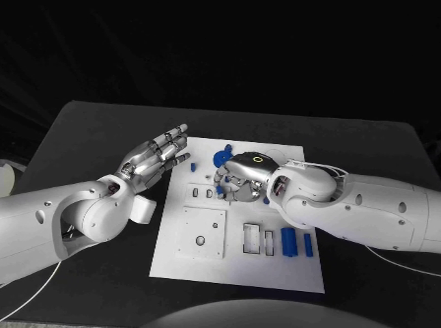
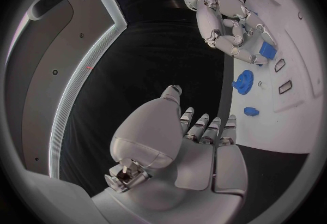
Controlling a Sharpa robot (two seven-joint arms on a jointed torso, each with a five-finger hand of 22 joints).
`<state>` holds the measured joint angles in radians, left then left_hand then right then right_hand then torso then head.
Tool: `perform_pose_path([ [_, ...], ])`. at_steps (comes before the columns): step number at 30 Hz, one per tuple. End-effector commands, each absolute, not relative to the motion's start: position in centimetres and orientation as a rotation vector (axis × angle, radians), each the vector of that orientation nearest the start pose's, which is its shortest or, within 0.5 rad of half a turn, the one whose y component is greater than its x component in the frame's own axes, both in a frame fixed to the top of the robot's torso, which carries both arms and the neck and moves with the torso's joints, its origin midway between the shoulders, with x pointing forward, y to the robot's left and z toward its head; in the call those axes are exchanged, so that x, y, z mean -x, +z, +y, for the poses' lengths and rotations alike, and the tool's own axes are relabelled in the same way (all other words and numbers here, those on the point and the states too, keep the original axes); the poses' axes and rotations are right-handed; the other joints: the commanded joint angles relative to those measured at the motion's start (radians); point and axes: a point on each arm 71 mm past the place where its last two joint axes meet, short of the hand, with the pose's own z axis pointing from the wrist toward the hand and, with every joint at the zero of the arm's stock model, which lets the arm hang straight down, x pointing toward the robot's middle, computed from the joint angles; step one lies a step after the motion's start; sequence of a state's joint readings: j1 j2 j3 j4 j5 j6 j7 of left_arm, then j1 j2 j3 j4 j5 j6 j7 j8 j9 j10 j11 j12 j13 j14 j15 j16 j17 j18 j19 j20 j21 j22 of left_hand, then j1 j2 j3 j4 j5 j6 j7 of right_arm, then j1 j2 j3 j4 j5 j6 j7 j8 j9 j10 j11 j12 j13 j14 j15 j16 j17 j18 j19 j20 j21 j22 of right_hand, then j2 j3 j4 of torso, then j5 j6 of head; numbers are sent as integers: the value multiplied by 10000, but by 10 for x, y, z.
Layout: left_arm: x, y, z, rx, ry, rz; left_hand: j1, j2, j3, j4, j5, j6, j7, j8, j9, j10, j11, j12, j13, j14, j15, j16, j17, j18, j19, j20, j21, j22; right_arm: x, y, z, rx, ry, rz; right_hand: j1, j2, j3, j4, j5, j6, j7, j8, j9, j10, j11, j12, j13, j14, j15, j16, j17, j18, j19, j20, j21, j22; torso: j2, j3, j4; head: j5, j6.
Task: Assemble the parts on the task board
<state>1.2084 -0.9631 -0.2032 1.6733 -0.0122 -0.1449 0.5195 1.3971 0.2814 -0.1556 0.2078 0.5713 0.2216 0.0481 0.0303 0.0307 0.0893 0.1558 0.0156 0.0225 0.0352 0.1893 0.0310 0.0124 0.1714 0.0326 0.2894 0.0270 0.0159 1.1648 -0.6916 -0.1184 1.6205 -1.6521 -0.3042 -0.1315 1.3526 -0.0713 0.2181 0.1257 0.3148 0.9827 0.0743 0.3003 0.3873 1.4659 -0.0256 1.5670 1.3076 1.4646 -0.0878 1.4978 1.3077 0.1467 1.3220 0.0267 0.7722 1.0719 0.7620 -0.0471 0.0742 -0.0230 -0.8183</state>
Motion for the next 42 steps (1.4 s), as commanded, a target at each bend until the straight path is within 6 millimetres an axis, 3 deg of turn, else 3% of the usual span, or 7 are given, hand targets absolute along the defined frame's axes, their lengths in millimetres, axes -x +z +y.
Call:
perform_pose_path([
  [1,-432,-211,213,10505,-17531,15523,97,-22,-1,-77,64,18,86,33,14,30,49,54,10,4,92,51,15,-8,46,34,48,12,-431,-221,-95,5069,7427,16972,-58,-15,13,7,58,240,-187,314,468,1049,80,38,2632,867,76,-9,1795,12,23,26,-41,-14,5,6,19,-2,-43],
  [9,-432,-211,213,10504,-17552,15558,108,-14,25,-112,81,22,89,33,14,50,59,58,15,21,114,66,21,-19,52,37,52,13,-430,-223,-95,5061,7333,17076,-63,-41,34,-34,144,201,-162,243,464,1049,97,38,2632,861,88,-34,1765,24,12,37,-120,-46,3,3,20,14,-90],
  [14,-432,-212,212,10501,-17573,15588,115,-12,42,-136,90,21,90,32,14,58,61,58,17,29,131,73,23,-28,54,38,53,13,-430,-224,-94,5086,7294,17119,-152,-66,39,-39,39,-5,-82,41,415,1049,142,38,2632,849,128,-76,1719,37,-22,68,-253,-97,-9,2,10,15,-121],
  [16,-432,-212,212,10499,-17583,15599,117,-12,46,-142,92,19,90,32,13,60,62,58,18,31,134,75,24,-31,55,38,54,13,-430,-224,-94,5101,7274,17153,-204,-72,38,-33,-80,-159,-33,-97,368,1049,152,38,2632,841,137,-98,1694,45,-36,82,-312,-116,-11,1,11,13,-124],
  [23,-433,-212,211,10494,-17598,15626,126,-9,65,-171,103,16,91,30,13,67,67,58,20,36,147,80,25,-42,60,39,57,14,-430,-226,-95,5147,7212,17271,-491,-183,-29,29,-773,-1281,126,-1034,-111,1043,176,32,2627,789,167,-241,1536,104,-143,126,-754,-284,-7,2,16,17,-130],
  [28,-434,-212,211,10494,-17591,15630,126,-9,65,-171,103,16,91,30,13,67,67,58,20,36,147,80,25,-42,60,39,57,14,-431,-227,-96,5138,7184,17293,-571,-230,-90,29,-1008,-1638,140,-1338,-329,1006,190,-9,2594,782,181,-259,1514,117,-141,141,-874,-310,-8,-2,22,20,-131],
  [42,-434,-213,211,10505,-17581,15645,135,-9,81,-196,114,7,92,28,11,65,70,57,19,37,155,81,25,-51,63,39,59,15,-432,-227,-97,5050,7215,17232,-602,-233,-133,25,-1177,-1790,142,-1465,-441,998,193,-17,2587,780,184,-266,1503,121,-127,145,-923,-311,8,6,8,36,-151],
])
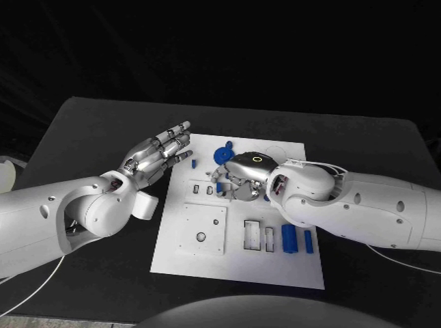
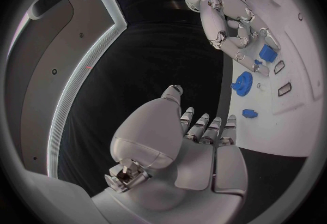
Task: Assemble the parts on the task board
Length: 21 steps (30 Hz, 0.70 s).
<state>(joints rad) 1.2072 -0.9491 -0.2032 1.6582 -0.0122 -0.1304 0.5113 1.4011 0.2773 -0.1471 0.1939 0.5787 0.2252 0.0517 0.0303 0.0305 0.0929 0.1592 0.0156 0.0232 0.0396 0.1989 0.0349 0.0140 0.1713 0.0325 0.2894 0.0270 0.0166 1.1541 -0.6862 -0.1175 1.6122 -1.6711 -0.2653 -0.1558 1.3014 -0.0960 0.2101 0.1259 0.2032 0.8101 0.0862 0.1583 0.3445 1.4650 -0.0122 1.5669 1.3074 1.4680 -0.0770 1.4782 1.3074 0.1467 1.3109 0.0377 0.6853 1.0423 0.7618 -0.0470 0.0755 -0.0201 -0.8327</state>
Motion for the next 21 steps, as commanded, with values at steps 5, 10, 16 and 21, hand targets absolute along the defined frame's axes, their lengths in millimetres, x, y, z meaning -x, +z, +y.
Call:
perform_pose_path([
  [5,-434,-213,211,10507,-17576,15639,98,31,4,-69,43,-26,57,28,13,33,38,57,14,-6,62,43,9,-54,65,39,61,9,-431,-226,-98,4981,7274,17106,-171,4,-136,56,-355,-73,27,-86,-92,992,63,-32,2576,745,81,-72,1501,123,2,39,-101,-12,8,5,-4,7,-17],
  [10,-434,-213,212,10502,-17564,15595,103,24,10,-86,47,-27,57,28,13,33,41,56,14,-5,63,43,9,-58,66,38,61,9,-430,-223,-103,4819,7445,16766,-447,-154,-429,269,-1148,-157,28,-176,-237,986,72,-40,2569,749,86,-66,1502,121,56,44,-151,18,6,10,4,33,-15],
  [16,-434,-213,214,10518,-17460,15528,109,17,17,-104,50,-17,57,29,15,36,43,56,15,-6,64,42,9,-63,67,38,61,9,-428,-213,-114,4573,7624,16423,-623,-678,-780,869,-1533,-609,46,-427,-473,969,81,-59,2553,743,91,-84,1478,117,94,45,-247,41,-23,14,-8,79,-5],
  [21,-435,-213,216,10518,-17397,15464,116,5,25,-130,59,3,59,33,18,40,42,56,16,-10,62,40,7,-69,66,36,60,8,-426,-198,-127,4307,7584,16258,-403,-891,-1064,1551,-1534,-784,69,-521,-622,910,95,-125,2498,717,110,-144,1412,127,59,49,-414,8,-59,26,-29,95,4],
])
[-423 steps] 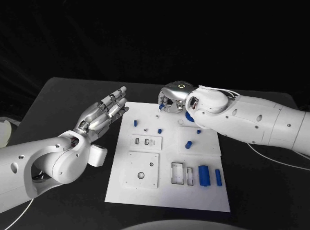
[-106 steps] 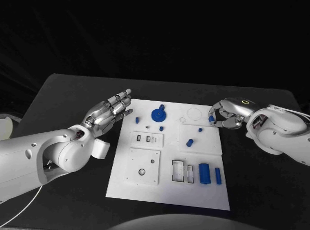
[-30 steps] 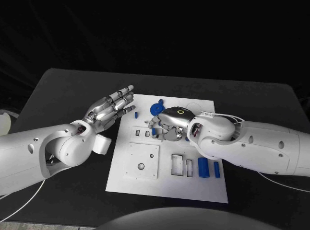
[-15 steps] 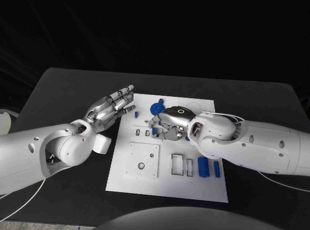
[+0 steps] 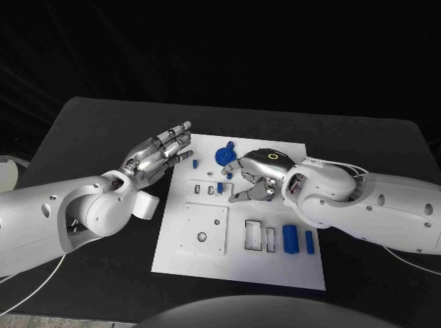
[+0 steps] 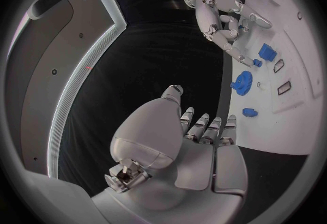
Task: Assemble the parts on the task board
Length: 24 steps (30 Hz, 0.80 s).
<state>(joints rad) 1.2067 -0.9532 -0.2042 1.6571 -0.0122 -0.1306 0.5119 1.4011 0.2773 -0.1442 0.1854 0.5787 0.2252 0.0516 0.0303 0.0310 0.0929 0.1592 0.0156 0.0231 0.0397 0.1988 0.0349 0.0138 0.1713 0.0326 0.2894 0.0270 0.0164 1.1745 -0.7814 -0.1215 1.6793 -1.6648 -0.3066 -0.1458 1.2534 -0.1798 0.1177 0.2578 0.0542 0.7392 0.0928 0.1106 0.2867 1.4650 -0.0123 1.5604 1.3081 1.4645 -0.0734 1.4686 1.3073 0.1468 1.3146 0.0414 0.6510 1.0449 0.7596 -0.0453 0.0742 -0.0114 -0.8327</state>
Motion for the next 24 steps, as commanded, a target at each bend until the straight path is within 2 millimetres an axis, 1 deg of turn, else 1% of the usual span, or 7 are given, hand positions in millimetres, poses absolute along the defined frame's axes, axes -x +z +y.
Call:
perform_pose_path([
  [1,-435,-213,216,10517,-17385,15453,116,5,-5,-45,59,3,60,33,13,40,42,57,17,-10,63,40,9,-69,65,36,60,9,-426,-195,-129,4238,7575,16205,130,-25,-262,321,-37,-92,7,-51,-72,902,106,-69,2483,749,76,-56,1404,126,18,19,-103,-23,-58,15,-21,17,2],
  [6,-434,-213,217,10493,-17296,15398,124,-3,5,-70,74,8,63,34,14,42,40,56,17,-14,60,37,8,-75,64,35,58,8,-426,-174,-145,3647,7668,15678,38,47,-463,364,-36,-99,33,-49,-117,862,126,-113,2447,737,91,-85,1371,138,-5,30,-210,-58,-169,54,-56,58,-25],
  [11,-434,-210,218,10351,-17149,15355,138,-46,15,-137,94,43,68,42,19,56,27,58,21,-10,59,43,9,-85,75,35,66,11,-427,-157,-158,2689,8221,15401,-37,189,-523,358,-39,34,63,30,-131,885,150,-87,2468,745,110,-51,1408,125,15,44,-174,-10,-346,122,-119,121,-33],
  [16,-435,-209,216,10288,-17106,15379,141,-61,17,-159,96,56,72,45,21,63,24,60,23,-5,61,48,11,-88,82,36,71,14,-430,-152,-164,2124,8659,15205,-46,329,-526,338,-41,256,45,154,-132,970,141,6,2546,783,107,60,1529,97,101,48,18,128,-558,190,-171,171,-33],
  [19,-436,-210,215,10274,-17031,15437,148,-85,19,-194,95,57,79,45,21,66,26,60,23,-4,67,49,11,-92,86,38,74,14,-433,-152,-167,1975,8682,15213,29,480,-493,307,-39,535,20,306,-107,992,118,30,2565,794,89,87,1555,94,144,38,64,181,-717,250,-194,232,-33],
  [22,-438,-211,213,10101,-16787,15537,225,-202,83,-463,41,79,128,45,21,122,92,68,37,195,129,218,68,-107,325,44,250,96,-435,-155,-173,1864,8570,15287,149,618,-455,266,-16,803,26,449,-78,997,122,36,2570,798,89,95,1561,92,164,37,65,210,-837,281,-192,247,-24],
  [24,-439,-211,213,9870,-16508,15578,227,-231,169,-616,-168,118,174,48,23,304,211,103,79,626,198,547,167,-172,687,55,504,207,-437,-157,-178,1817,8441,15310,318,764,-393,205,85,1085,35,599,-36,1021,130,63,2592,807,94,121,1588,84,194,41,96,255,-943,311,-210,245,-26],
])
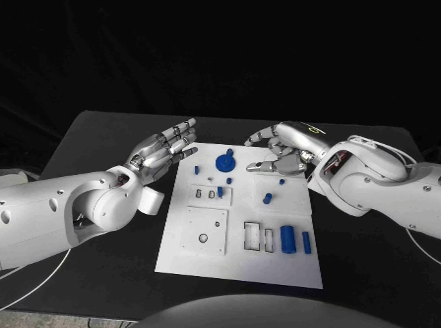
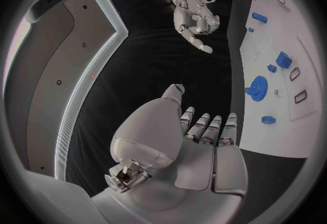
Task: Assemble the parts on the task board
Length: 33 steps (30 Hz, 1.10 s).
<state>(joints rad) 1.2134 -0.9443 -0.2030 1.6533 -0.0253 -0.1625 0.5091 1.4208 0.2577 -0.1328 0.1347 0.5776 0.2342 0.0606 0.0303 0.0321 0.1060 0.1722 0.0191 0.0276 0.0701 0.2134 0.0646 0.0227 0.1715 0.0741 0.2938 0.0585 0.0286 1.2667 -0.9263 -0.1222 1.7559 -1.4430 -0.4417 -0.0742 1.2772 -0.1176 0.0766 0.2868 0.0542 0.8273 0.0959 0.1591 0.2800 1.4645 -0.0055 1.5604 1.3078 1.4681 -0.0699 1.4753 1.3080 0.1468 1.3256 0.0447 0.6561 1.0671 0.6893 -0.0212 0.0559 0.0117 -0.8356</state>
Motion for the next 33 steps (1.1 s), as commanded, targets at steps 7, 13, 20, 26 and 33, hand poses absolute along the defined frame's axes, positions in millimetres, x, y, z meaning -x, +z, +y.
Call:
perform_pose_path([
  [7,-444,-202,215,8472,-15083,15573,-483,-326,-281,686,-2050,600,392,161,89,4572,638,1501,1454,4354,253,3275,934,-499,4196,-73,2682,1151,-442,-162,-193,1883,7930,15147,343,419,66,-209,629,872,-32,470,191,1063,46,103,2630,839,41,249,1796,23,273,-9,450,330,-600,180,-142,94,-84],
  [13,-457,-194,212,6858,-12672,16686,-2417,-409,-1659,1421,-5026,1532,847,332,188,7073,260,3526,3777,7027,-605,6870,2778,72,6278,-330,4284,1923,-446,-171,-199,1970,7639,15269,435,549,76,-273,923,1070,-60,579,272,1063,37,103,2630,857,31,309,1861,4,327,-22,555,432,-966,269,-266,184,-145],
  [20,-472,-195,203,5026,-9904,18373,-2216,-590,-2182,1516,-4535,5192,1251,1648,826,10251,-560,12125,11726,11197,-1395,14095,10817,-12,7937,-1180,7995,4395,-444,-179,-208,1953,7333,15422,439,569,74,-276,950,1102,-62,595,284,1063,40,103,2630,858,33,312,1864,1,332,-22,565,444,-1246,361,-345,182,-198],
  [26,-480,-206,188,2992,-7560,20145,-2201,-695,-2175,1507,-4456,6320,945,2658,1373,14648,-801,15517,15432,15007,-1647,15062,15481,-700,10808,-1428,12543,10204,-442,-184,-215,1870,7153,15546,456,611,76,-286,1018,1143,-67,613,300,1063,49,103,2630,861,38,325,1877,-4,343,-21,590,472,-1371,364,-375,183,-281],
  [33,-488,-215,170,1357,-5526,21227,-2378,-680,-2060,1488,-4419,7351,397,3833,2463,14648,-1314,15517,15432,15007,-2122,15062,15481,-1106,12701,-1770,14114,12860,-440,-187,-217,1854,7116,15669,525,706,92,-335,1298,1210,-73,632,331,1063,62,103,2630,863,48,332,1883,-8,353,-16,595,514,-1439,359,-398,269,-370],
])
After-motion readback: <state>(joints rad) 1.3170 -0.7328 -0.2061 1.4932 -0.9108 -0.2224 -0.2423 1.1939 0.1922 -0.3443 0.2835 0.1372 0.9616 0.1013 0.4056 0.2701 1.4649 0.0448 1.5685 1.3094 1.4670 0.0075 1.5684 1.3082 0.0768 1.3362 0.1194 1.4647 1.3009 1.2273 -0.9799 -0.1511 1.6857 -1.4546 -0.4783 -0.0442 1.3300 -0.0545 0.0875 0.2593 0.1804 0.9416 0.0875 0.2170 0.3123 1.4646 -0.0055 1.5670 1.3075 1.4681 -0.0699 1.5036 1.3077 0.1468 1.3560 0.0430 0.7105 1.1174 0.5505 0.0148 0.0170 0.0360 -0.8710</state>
